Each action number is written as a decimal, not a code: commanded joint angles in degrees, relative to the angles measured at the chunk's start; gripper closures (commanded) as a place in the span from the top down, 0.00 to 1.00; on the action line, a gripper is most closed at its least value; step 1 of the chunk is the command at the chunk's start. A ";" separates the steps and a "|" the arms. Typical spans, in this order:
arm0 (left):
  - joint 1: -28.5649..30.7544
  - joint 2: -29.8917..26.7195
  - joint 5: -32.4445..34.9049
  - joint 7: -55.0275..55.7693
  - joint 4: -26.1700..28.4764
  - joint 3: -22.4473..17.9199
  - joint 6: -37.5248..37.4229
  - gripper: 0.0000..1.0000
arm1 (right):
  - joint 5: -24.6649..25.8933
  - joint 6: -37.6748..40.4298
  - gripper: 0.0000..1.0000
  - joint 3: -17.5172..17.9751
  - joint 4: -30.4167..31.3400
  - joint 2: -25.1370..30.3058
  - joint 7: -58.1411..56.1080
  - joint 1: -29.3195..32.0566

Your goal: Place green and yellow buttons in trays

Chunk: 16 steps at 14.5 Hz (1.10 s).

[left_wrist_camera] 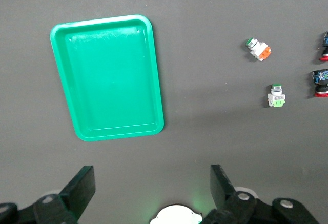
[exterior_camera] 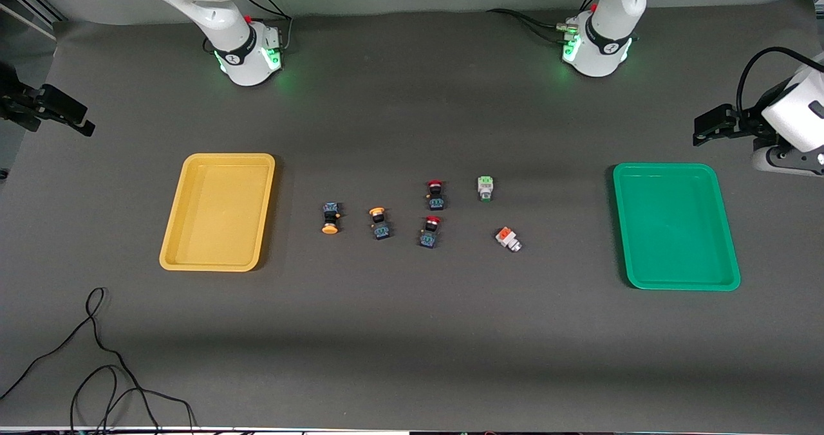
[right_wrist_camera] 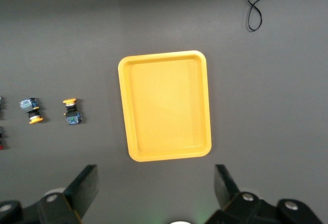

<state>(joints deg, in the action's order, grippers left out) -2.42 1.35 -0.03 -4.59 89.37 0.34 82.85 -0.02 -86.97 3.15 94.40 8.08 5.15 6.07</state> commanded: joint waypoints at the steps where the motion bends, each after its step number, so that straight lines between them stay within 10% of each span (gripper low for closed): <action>1: 0.22 -0.65 -0.15 0.99 0.11 0.28 -0.32 1.00 | -0.94 0.05 1.00 -0.25 -1.06 -0.61 -1.28 -0.27; 16: -0.66 -1.09 -0.24 1.86 2.47 2.90 -0.15 1.00 | -0.86 4.87 1.00 1.51 -0.44 -1.49 -1.55 -0.09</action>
<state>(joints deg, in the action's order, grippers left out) -2.62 1.39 -0.10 -4.51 89.78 1.49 82.65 -0.51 -84.94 4.40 94.44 6.09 4.60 6.00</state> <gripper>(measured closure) 0.000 0.000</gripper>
